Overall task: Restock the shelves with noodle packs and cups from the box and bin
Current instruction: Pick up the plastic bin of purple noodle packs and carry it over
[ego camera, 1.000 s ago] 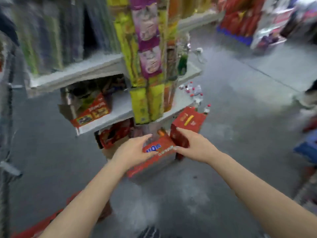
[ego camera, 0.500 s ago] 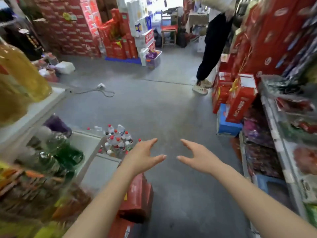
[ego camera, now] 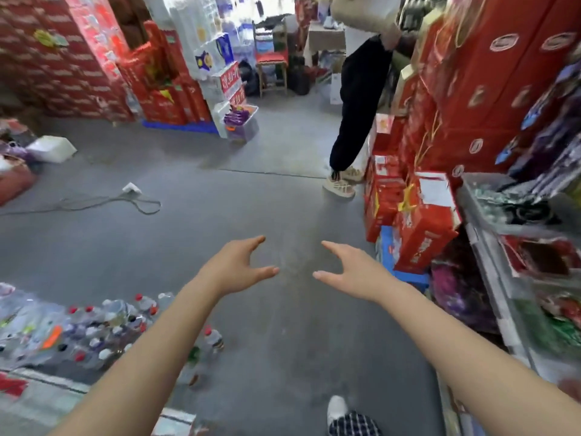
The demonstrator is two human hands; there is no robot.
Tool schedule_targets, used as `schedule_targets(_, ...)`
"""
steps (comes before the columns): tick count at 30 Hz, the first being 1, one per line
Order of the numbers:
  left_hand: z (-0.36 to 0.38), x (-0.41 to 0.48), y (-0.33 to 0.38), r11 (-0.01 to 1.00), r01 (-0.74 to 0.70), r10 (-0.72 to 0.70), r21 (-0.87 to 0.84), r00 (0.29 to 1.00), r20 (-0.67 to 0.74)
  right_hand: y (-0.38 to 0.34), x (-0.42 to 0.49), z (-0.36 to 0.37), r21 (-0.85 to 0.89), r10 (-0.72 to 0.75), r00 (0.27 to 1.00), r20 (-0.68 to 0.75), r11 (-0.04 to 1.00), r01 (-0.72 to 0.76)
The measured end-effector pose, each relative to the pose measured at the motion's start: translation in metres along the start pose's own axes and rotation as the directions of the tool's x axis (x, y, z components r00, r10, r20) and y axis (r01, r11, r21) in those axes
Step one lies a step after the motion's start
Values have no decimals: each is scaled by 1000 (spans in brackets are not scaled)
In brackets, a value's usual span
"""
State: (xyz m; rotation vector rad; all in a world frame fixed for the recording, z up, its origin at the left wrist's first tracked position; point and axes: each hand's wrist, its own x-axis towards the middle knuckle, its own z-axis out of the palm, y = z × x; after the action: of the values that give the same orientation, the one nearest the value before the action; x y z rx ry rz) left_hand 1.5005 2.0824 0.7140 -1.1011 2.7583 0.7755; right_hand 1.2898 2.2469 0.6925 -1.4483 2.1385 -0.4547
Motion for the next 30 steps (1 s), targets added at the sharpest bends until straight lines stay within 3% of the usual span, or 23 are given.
schedule_targets(9,-73,208,-37,991,124,-127,-51,990,-61,26,251,-93,-101,-111,985,129,987,124)
schedule_targets(26,-269,641,-139,979,177,-183,-105,981,-57,36,733,-240,-123,-131,979,157,981,151)
schedule_targets(30,-305,752,-175,971,211,-223,-111,968,-115,46,865,-267,-135,-182,967,178,969,207)
